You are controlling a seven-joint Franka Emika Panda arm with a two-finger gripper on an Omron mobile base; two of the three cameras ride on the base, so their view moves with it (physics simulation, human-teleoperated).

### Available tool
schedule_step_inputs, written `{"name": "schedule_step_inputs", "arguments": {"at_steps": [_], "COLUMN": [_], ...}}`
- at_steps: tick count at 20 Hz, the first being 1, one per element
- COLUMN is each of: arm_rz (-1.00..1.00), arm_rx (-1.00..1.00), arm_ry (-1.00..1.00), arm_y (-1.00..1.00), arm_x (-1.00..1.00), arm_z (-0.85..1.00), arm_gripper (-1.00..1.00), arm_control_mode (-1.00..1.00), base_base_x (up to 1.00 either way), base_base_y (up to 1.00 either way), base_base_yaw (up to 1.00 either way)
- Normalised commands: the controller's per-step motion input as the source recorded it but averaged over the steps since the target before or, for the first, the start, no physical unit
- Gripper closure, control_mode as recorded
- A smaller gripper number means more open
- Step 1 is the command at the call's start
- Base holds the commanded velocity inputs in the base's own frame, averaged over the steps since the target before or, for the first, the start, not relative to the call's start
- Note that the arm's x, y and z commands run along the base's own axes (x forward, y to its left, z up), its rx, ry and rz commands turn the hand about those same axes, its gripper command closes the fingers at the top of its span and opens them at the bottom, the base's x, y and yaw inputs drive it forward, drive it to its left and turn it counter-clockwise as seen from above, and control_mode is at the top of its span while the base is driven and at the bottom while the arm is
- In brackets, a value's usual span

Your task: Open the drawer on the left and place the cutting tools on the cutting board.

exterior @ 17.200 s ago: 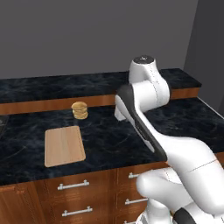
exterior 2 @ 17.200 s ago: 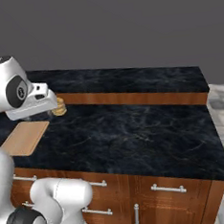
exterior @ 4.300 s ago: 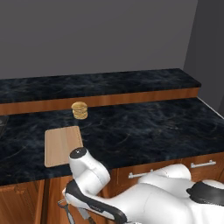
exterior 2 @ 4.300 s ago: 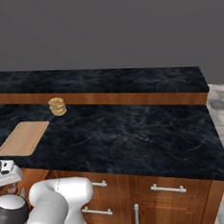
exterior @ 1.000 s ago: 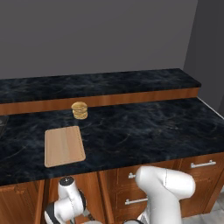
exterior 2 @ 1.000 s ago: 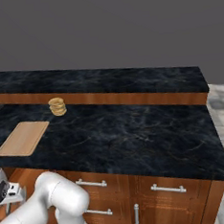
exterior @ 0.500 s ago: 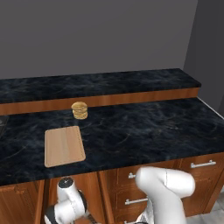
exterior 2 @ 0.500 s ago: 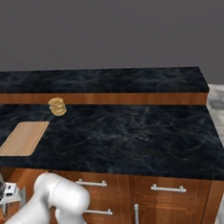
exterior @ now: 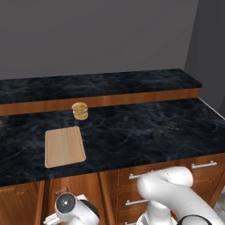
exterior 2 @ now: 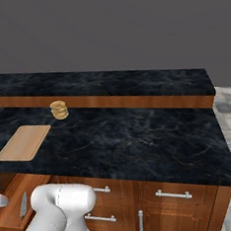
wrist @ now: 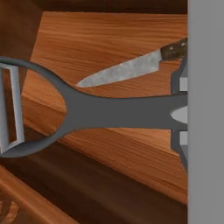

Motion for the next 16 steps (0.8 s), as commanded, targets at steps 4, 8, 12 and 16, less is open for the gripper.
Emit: {"name": "schedule_step_inputs", "arguments": {"at_steps": [4,8,12,16], "arm_rz": [-0.18,-0.10,-0.08,-0.06], "arm_rx": [0.00,0.00,0.00,0.00], "arm_ry": [-0.32,-0.37,-0.21,-0.17], "arm_y": [0.00,-0.01,-0.05,-0.07], "arm_x": [-0.27,0.07,0.50,0.65], "arm_z": [1.00,1.00,1.00,1.00], "arm_gripper": [1.00,1.00,1.00,1.00], "arm_control_mode": [-1.00,-1.00,-1.00,-1.00], "base_base_x": [0.00,0.00,0.00,0.00], "base_base_y": [0.00,0.00,0.00,0.00], "base_base_yaw": [0.00,0.00,0.00,0.00]}}
